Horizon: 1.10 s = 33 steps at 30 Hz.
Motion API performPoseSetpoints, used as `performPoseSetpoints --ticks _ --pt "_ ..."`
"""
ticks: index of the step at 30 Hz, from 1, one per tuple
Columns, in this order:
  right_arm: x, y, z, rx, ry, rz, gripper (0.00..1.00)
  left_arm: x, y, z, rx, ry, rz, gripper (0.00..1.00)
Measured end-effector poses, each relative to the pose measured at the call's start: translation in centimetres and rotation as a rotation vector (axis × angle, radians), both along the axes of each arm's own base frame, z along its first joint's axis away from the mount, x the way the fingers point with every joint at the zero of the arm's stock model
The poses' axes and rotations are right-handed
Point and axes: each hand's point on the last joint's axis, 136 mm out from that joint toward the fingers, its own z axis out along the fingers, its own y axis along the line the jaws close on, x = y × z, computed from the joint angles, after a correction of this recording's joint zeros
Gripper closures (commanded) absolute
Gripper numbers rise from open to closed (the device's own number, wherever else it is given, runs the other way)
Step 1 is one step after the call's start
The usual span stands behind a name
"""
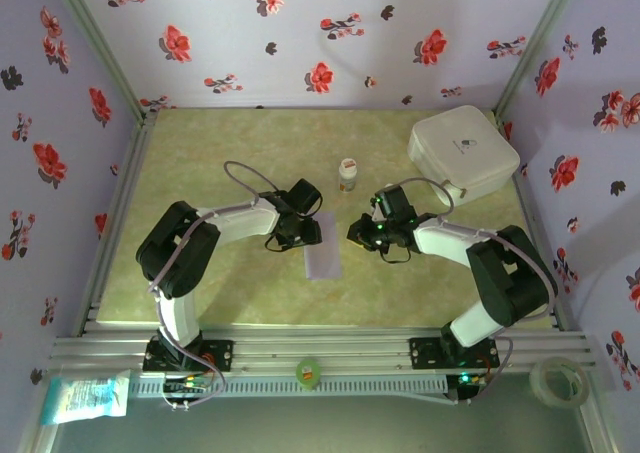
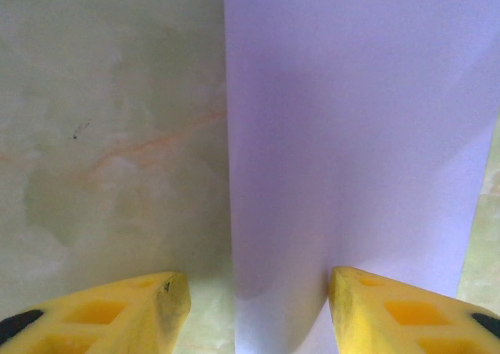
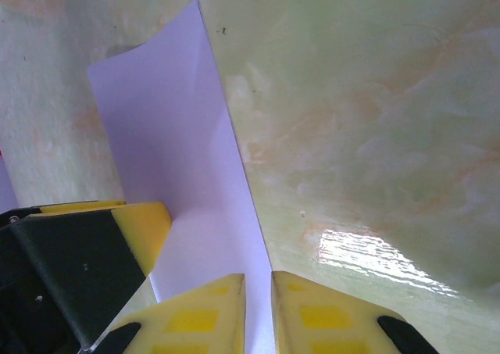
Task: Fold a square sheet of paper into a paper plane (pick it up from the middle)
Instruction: Hold the square sheet of paper at the center of the table.
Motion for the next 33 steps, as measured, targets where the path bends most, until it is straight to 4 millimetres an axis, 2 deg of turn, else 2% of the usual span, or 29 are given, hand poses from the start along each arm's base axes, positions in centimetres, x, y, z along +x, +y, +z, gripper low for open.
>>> performPoseSetpoints --ticks 5,13,19,25,33 --pt "-0.3 0.8 -0.1 0.016 0.011 0.025 1.00 0.0 0.0 0.0 0.000 0.000 0.000 0.46" --pt "-0.3 3.2 -0.8 0.016 0.013 0.077 1.00 0.0 0.0 0.0 0.000 0.000 0.000 0.46" --pt "0.1 4.4 -1.7 0.017 0.022 0.090 1.00 0.0 0.0 0.0 0.000 0.000 -0.001 0.46" --pt "0.5 5.6 -1.8 0.021 0.020 0.110 1.00 0.0 0.0 0.0 0.000 0.000 -0.001 0.46" --pt "0.6 5.8 -2.8 0.007 0.038 0.116 1.00 0.0 0.0 0.0 0.000 0.000 -0.001 0.46"
